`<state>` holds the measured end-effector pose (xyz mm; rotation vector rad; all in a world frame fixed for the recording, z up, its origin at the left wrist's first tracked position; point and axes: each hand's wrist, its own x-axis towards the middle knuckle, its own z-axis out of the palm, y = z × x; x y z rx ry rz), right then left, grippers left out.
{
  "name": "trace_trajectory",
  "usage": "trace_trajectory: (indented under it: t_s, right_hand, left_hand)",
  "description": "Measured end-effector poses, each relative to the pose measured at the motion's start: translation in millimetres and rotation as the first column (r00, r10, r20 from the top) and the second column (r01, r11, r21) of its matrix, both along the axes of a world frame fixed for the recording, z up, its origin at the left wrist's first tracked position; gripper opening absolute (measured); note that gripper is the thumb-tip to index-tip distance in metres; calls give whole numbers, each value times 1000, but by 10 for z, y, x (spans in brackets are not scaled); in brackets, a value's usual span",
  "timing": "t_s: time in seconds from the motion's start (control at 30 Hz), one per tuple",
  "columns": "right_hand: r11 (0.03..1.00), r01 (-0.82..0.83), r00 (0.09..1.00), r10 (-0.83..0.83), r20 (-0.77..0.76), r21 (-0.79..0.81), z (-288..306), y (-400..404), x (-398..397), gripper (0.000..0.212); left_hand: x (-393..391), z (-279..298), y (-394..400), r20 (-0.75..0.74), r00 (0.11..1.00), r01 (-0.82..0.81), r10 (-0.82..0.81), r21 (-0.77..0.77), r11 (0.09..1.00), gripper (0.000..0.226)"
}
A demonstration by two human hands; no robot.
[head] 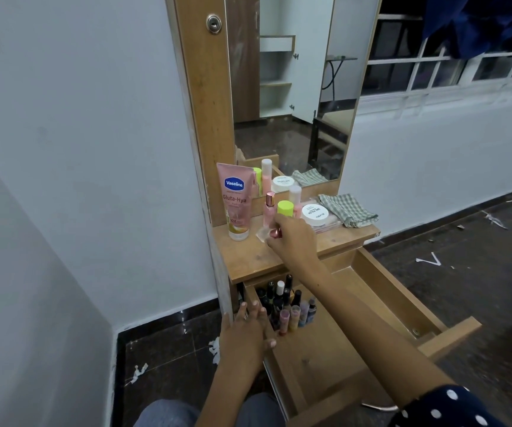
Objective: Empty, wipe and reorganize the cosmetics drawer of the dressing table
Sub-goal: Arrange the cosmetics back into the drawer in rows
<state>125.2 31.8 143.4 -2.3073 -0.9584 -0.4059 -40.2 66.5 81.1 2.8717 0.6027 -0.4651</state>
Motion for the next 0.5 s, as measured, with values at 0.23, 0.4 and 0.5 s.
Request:
trace_trajectory:
  t_s: [0.23, 0.4, 0.5]
  right_hand:
    - [990, -121, 951, 135, -277, 66, 253, -662, -236, 27]
    - [969, -243, 914, 211, -347, -51, 217, -1055, -451, 24]
    - [943, -290, 904, 214, -369, -163, 13, -1177, -584, 25]
  left_hand:
    - [-26, -38, -2, 50, 998, 24, -25, 26, 999, 66]
    - [-36, -63, 14, 75, 997, 16, -16, 8, 1000, 66]
    - [-31, -75, 19, 84, 996, 5, -5, -3, 1000, 67]
